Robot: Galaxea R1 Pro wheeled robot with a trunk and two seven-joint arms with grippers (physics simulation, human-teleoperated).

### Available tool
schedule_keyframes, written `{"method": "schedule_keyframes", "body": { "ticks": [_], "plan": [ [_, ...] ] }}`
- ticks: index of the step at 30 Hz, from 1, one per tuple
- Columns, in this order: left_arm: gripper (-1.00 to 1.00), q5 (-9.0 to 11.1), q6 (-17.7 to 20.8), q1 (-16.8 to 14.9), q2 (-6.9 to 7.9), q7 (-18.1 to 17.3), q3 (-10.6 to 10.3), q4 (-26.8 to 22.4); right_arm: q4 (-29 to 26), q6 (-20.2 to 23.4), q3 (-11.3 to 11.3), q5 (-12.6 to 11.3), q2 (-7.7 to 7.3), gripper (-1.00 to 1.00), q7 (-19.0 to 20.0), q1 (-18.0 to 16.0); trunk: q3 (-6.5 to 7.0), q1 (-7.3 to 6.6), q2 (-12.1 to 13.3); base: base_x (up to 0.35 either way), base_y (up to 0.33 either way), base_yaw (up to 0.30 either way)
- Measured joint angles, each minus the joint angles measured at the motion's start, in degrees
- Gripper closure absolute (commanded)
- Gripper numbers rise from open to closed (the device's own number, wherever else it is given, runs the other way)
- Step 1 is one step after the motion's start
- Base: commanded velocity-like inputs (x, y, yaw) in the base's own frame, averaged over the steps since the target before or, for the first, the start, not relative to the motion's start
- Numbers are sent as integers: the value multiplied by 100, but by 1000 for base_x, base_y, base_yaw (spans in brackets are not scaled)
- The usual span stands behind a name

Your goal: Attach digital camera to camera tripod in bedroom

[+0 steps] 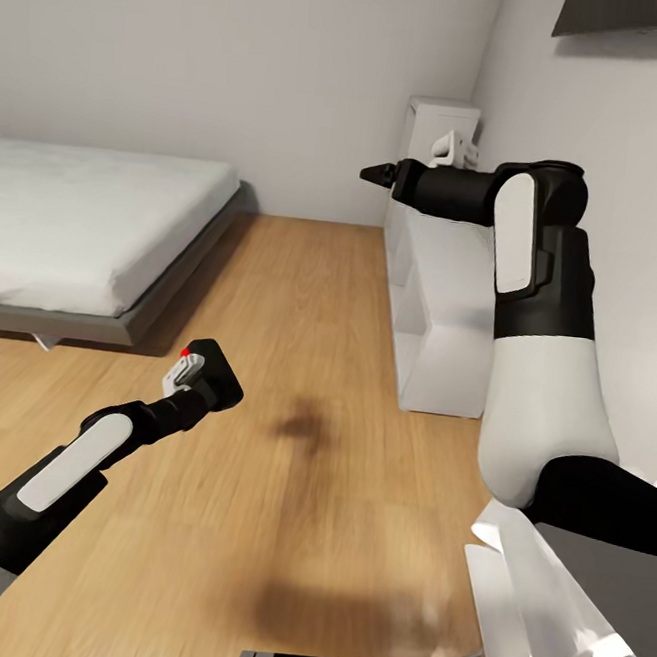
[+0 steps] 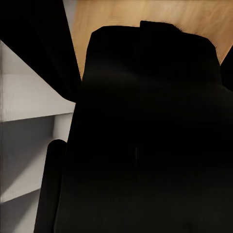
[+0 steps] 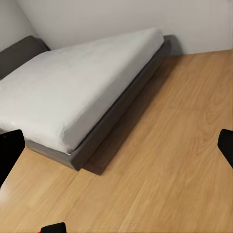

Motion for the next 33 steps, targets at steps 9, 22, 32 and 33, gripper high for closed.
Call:
{"method": "schedule_keyframes", "body": {
  "ticks": [9, 22, 32, 33],
  "plan": [
    [100, -2, 2, 0, 0, 0, 0, -1, 5, 0, 0, 0, -4, -100, 6, 5, 200, -23, 12, 0, 0, 0],
    [100, -9, 2, 0, 0, 0, 0, -1, -1, 0, 0, -4, -4, -100, 6, 5, 488, -57, 30, 0, 0, 0],
    [100, -17, 2, 0, -2, 0, 0, -1, 5, 0, 0, 0, -7, -100, 6, 4, 709, -82, 43, 0, 0, 0],
    [100, -17, 2, 0, -1, 0, 0, -1, 5, 0, 0, -1, -6, -100, 6, 4, 732, -85, 44, 0, 0, 0]
  ]
}}
